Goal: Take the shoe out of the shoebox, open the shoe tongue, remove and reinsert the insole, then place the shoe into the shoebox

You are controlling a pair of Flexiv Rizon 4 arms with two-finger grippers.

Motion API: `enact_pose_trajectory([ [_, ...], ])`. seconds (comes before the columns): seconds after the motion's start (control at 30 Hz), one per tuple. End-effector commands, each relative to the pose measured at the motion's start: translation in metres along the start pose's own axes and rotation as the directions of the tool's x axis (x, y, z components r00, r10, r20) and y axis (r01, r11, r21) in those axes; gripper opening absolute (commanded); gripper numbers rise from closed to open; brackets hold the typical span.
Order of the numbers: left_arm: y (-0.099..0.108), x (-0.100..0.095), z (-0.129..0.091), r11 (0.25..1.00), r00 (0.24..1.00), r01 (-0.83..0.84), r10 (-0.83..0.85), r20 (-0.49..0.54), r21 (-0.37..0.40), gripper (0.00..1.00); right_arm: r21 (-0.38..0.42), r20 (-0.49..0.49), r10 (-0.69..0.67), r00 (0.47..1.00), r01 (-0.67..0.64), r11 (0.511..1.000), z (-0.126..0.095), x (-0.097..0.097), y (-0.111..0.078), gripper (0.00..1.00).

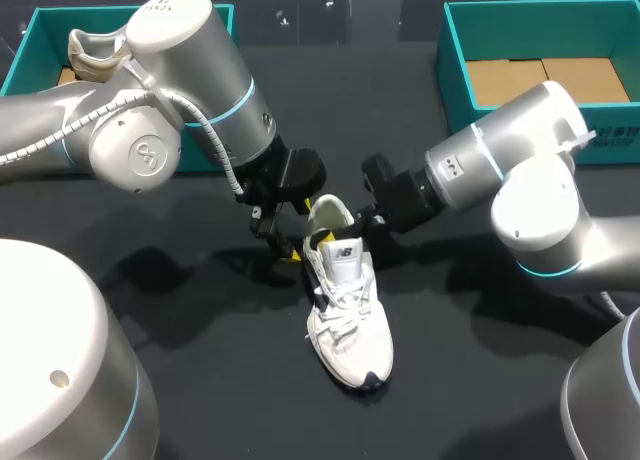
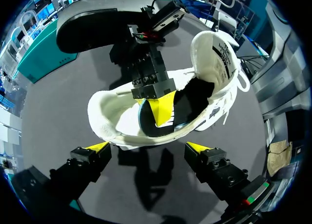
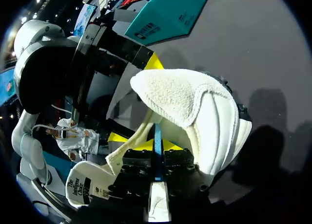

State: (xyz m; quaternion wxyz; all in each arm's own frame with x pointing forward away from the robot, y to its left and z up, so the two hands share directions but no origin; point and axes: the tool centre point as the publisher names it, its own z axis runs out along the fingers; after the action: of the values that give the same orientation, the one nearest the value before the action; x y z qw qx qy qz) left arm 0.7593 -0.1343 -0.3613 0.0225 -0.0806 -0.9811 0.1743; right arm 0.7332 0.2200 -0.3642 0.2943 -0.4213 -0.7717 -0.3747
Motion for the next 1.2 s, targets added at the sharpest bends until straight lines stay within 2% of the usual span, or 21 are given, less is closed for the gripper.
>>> enact_pose_trajectory([
  [0.03,-0.001,0.0,0.001,1.0,1.0,0.0,0.0,0.0,-0.002,1.0,-0.045,0.03,-0.027,0.999,0.028,0.999,-0.006,0.008,-0.003,0.1],
  [0.07,-0.001,0.0,0.001,1.0,1.0,0.0,0.0,0.0,-0.002,1.0,-0.054,0.036,-0.039,0.999,0.041,0.998,-0.008,0.01,-0.001,0.26],
  [0.1,-0.001,0.0,0.001,1.0,1.0,0.0,0.0,0.0,-0.002,1.0,-0.061,0.042,-0.047,0.998,0.049,0.997,-0.011,0.011,0.001,0.34],
  [0.2,-0.001,0.0,0.001,1.0,1.0,0.0,0.0,0.0,-0.002,1.0,-0.077,0.059,-0.072,0.996,0.077,0.994,-0.017,0.015,0.007,0.47],
  [0.7,0.004,-0.003,-0.012,1.0,1.0,0.001,-0.001,0.011,0.014,1.0,-0.097,0.109,-0.134,0.985,0.145,0.985,-0.037,0.03,0.021,0.5],
  [0.87,0.006,-0.006,-0.018,1.0,1.0,0.003,-0.003,0.009,0.02,1.0,-0.098,0.117,-0.131,0.984,0.143,0.985,-0.044,0.025,0.023,0.65],
  [1.2,0.018,-0.013,-0.035,1.0,1.0,-0.007,0.007,0.004,0.013,1.0,-0.089,0.129,-0.059,0.99,0.071,0.993,-0.059,0.005,0.017,0.65],
])
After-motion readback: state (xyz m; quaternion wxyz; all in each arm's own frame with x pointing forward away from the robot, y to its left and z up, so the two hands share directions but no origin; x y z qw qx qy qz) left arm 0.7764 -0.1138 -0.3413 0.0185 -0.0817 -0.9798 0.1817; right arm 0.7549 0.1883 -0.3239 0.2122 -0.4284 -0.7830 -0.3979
